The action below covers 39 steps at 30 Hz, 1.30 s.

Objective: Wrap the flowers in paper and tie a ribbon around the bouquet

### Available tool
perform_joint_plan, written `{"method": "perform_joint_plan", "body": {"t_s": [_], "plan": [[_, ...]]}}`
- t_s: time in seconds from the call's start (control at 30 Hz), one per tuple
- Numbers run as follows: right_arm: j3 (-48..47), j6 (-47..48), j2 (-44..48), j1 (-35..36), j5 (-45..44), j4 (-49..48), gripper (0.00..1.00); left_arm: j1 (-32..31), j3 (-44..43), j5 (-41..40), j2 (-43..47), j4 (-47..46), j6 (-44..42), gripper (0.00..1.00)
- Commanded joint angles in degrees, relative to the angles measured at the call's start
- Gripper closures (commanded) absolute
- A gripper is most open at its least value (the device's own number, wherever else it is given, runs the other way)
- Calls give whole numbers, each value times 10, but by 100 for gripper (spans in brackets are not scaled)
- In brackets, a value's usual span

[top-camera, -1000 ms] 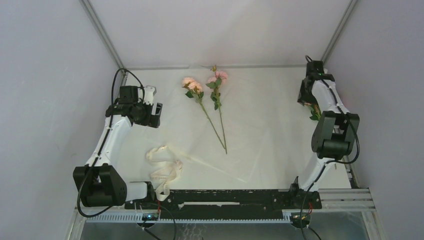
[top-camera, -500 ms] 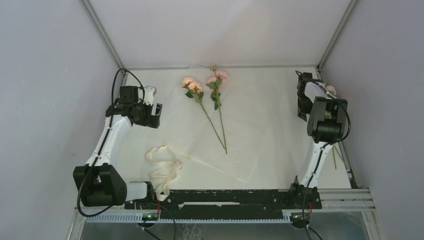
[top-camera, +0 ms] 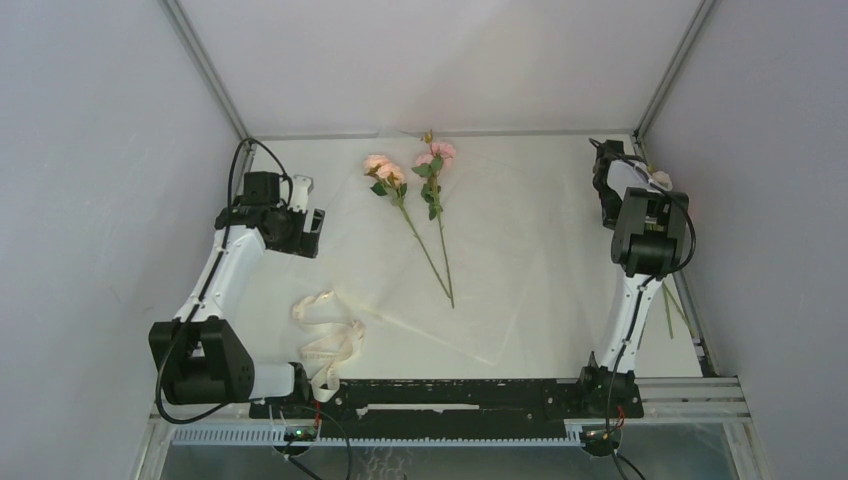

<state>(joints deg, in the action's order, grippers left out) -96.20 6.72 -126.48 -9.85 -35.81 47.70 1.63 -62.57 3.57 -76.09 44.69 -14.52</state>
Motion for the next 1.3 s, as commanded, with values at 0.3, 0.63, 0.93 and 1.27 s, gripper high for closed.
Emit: {"method": "perform_joint_plan", "body": {"t_s": [0.3,0.63,0.93,1.27], "plan": [[-30,30,-1,-6,6,-29,98,-4,-17,-14,-4,0,1,8],[8,-71,248,21,207,-63,100,-4,-23,-11,4,1,-3,8],[61,-132,438,31,436,-122,100,-5,-75,6,5,29,-18,8],[110,-223,484,151,691,-269,100,-10,-68,24,12,29,-14,7]]}}
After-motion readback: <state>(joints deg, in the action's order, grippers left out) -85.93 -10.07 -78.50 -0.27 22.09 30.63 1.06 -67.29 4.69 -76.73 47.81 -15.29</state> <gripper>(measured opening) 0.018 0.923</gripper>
